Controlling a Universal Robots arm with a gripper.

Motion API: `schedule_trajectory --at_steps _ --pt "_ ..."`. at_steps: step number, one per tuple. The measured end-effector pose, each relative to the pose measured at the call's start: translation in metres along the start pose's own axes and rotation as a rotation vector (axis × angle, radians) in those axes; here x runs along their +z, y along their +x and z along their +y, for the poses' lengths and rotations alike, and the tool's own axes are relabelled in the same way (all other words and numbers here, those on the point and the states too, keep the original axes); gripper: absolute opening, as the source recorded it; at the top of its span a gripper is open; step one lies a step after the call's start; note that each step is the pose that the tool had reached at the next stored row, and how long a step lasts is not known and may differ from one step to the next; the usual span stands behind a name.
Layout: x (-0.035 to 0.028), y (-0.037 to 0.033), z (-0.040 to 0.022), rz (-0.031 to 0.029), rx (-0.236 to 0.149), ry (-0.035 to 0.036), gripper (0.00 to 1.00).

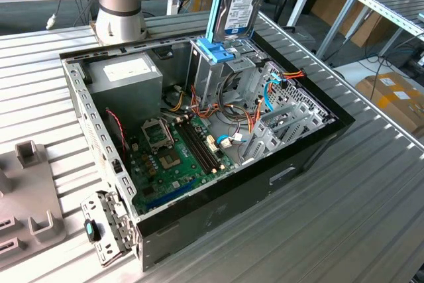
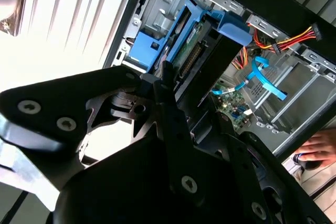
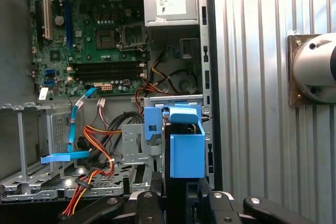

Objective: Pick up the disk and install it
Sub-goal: 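Pick up the disk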

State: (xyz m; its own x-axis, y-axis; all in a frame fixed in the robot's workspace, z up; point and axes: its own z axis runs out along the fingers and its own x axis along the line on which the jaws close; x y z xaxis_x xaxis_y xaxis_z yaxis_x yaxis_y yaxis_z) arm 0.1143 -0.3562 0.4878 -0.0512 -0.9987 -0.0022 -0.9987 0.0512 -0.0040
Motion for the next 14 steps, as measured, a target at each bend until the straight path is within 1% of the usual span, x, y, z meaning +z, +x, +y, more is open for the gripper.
schedule_trajectory --at_steps 2,8,11,14 --pt "-0.0026 0.0000 -0.0002 -0.0003 0.000 0.0000 0.35" --pt "-0.0132 -0.0001 -0.0004 -0.0003 0.000 0.0000 0.35" --pt "-0.0162 -0.0001 -0.0004 -0.0003 0.000 0.0000 0.35" --pt "-0.0162 0.0000 -0.0004 0.0001 0.000 0.0000 0.35"
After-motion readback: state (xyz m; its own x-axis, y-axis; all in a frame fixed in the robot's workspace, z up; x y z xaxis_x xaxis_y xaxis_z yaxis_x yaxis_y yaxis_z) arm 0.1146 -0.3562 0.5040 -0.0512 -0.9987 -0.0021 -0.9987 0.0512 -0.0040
